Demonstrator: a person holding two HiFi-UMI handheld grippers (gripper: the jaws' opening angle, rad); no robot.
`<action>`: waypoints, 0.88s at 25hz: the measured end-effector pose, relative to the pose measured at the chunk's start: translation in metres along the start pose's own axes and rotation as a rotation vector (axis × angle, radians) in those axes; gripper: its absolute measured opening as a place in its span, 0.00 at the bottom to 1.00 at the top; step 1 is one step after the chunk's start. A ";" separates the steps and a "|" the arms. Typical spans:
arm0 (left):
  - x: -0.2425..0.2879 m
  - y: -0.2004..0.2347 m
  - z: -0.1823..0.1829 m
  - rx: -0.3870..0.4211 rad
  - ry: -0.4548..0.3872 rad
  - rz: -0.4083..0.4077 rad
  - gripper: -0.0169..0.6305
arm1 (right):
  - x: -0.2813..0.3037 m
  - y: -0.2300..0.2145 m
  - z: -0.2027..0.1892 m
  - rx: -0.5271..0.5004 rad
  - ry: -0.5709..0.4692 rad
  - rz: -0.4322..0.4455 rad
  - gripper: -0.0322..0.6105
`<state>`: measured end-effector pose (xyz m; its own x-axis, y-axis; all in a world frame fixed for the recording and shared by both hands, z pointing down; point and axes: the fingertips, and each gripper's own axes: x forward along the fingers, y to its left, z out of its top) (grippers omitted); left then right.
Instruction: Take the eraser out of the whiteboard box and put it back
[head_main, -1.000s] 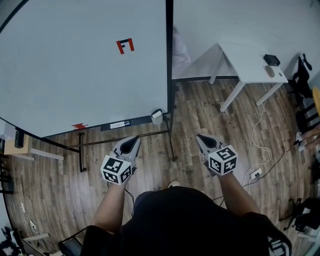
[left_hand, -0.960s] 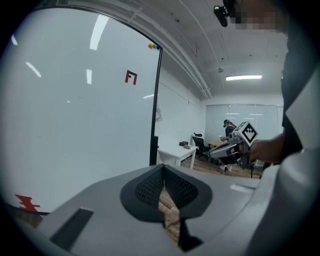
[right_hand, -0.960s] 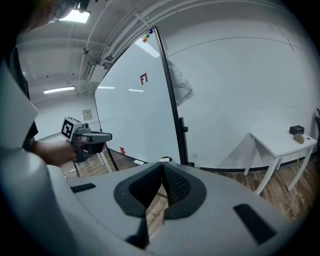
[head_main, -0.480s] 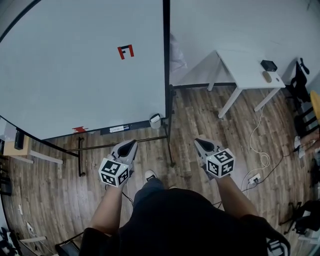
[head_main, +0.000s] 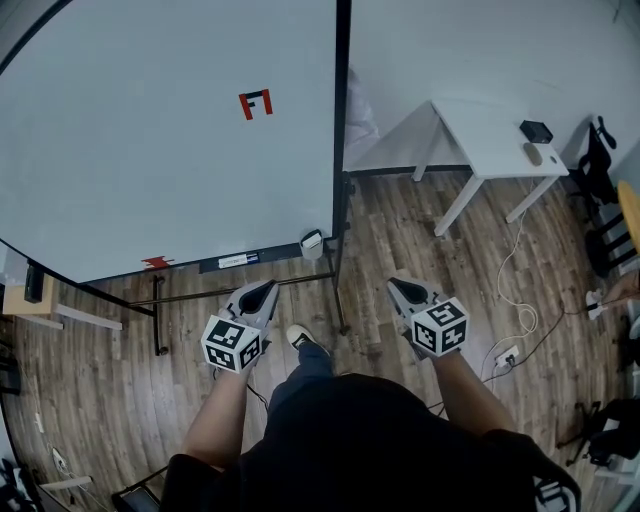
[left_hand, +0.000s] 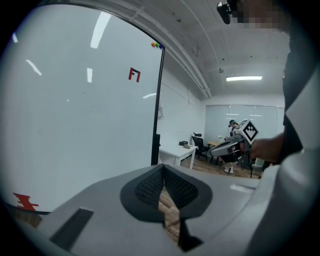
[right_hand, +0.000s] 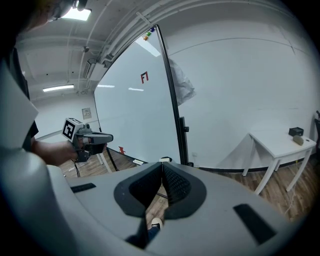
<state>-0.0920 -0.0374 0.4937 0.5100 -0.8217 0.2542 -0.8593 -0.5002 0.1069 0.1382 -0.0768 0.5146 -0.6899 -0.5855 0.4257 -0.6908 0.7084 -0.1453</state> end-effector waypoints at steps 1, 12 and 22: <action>0.003 0.002 0.000 -0.001 0.000 -0.003 0.05 | 0.002 -0.001 0.000 0.001 0.002 -0.001 0.05; 0.035 0.034 -0.001 -0.021 0.015 -0.036 0.05 | 0.042 -0.007 0.012 0.005 0.030 0.000 0.05; 0.060 0.066 -0.002 -0.036 0.034 -0.047 0.05 | 0.087 -0.012 0.025 0.005 0.038 0.022 0.05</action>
<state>-0.1179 -0.1195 0.5176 0.5485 -0.7877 0.2804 -0.8357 -0.5271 0.1540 0.0807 -0.1458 0.5315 -0.6959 -0.5544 0.4564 -0.6769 0.7187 -0.1591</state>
